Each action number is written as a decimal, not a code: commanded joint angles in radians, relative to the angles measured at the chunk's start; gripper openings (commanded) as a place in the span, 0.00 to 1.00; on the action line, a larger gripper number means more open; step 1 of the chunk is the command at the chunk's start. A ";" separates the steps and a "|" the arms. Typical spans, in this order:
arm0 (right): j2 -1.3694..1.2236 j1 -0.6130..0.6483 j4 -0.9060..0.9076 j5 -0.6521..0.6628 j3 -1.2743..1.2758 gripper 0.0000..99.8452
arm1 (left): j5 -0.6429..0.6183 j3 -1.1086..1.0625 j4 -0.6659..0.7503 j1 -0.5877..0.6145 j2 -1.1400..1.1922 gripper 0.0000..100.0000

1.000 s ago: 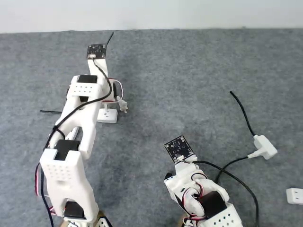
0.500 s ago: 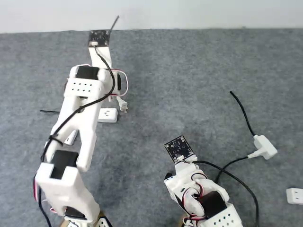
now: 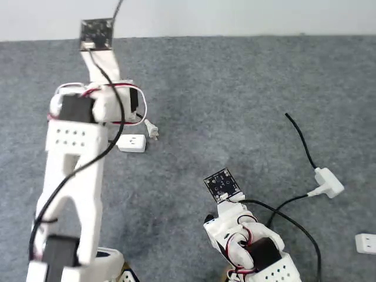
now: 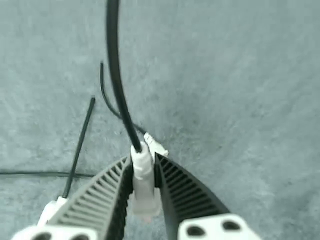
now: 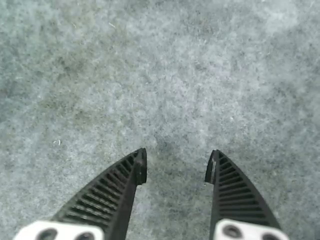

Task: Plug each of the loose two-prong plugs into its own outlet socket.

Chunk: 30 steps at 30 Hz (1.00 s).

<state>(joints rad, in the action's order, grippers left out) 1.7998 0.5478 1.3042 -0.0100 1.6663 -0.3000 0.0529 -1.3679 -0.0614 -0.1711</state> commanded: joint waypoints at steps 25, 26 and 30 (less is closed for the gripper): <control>0.010 -0.067 -0.421 0.015 0.017 0.20 | 0.015 0.331 -0.367 -0.153 -0.516 0.01; 0.010 -0.067 -0.397 0.015 0.017 0.20 | 0.015 0.341 -0.379 -0.169 -0.519 0.01; 0.010 -0.067 -0.337 0.015 0.017 0.20 | 0.012 0.346 -0.387 -0.221 -0.520 0.01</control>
<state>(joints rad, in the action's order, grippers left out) 1.7998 0.4941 0.9283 -0.0100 1.6663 -0.2954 0.3583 -1.7192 -0.2363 -0.6912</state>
